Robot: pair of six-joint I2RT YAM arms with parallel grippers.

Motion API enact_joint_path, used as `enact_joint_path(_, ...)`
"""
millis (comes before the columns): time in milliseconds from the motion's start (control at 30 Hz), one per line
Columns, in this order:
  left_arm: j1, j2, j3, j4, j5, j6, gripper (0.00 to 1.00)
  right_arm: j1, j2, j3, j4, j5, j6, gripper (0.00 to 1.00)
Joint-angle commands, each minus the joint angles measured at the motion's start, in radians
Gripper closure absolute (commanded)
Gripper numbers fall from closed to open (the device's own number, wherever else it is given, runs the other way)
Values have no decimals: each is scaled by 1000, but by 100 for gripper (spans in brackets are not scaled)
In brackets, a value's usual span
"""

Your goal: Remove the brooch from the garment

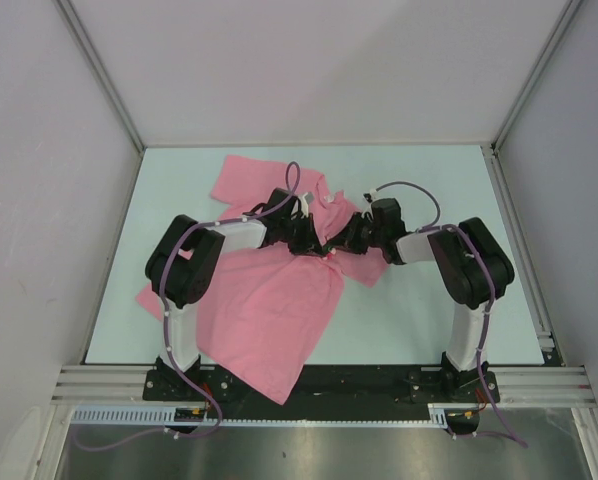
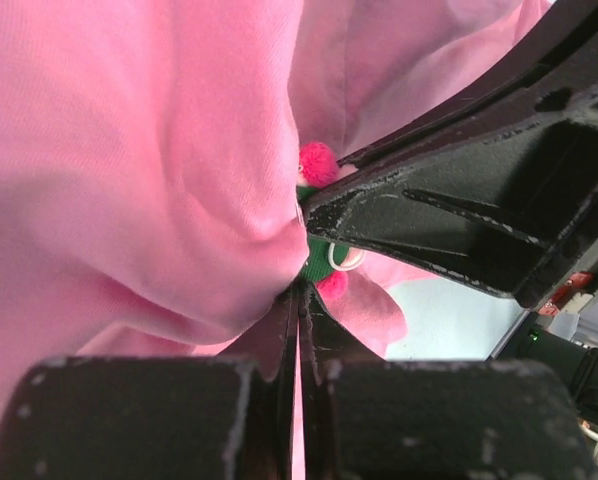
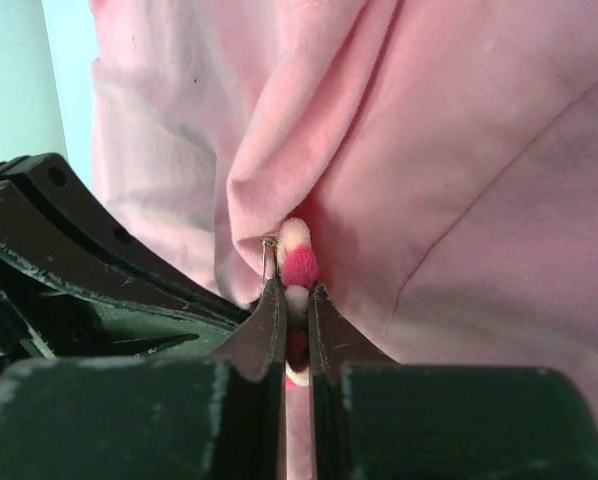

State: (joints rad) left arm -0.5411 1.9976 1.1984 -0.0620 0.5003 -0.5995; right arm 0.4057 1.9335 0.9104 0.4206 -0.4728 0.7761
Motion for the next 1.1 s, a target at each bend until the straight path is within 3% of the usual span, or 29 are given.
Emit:
enact_joint_path(0,-11,-10,-2,31,12,-10,100,1,42,30,4,-47,6,100)
enact_joint_path(133,-7,-46,-2,7,27,-2,94,-7,55,28,30,-82,3,100)
enact_joint_path(300,55,-147,-33,30,92,-14,65,-18,45,25,67,-128,-34,100)
enact_joint_path(400,96,-145,18,-16,122,4,53,-22,25,19,95,-145,-61,100)
enact_joint_path(567,128,-65,150,-82,164,50,47,-24,19,19,145,-170,-69,100)
enact_joint_path(667,128,29,272,-203,181,108,49,-25,10,18,161,-165,-74,100)
enact_joint_path(833,130,104,349,-222,257,132,48,-28,-7,18,188,-141,-80,100)
enact_joint_path(1067,128,116,337,-164,276,112,46,-28,-85,-19,130,3,-75,100)
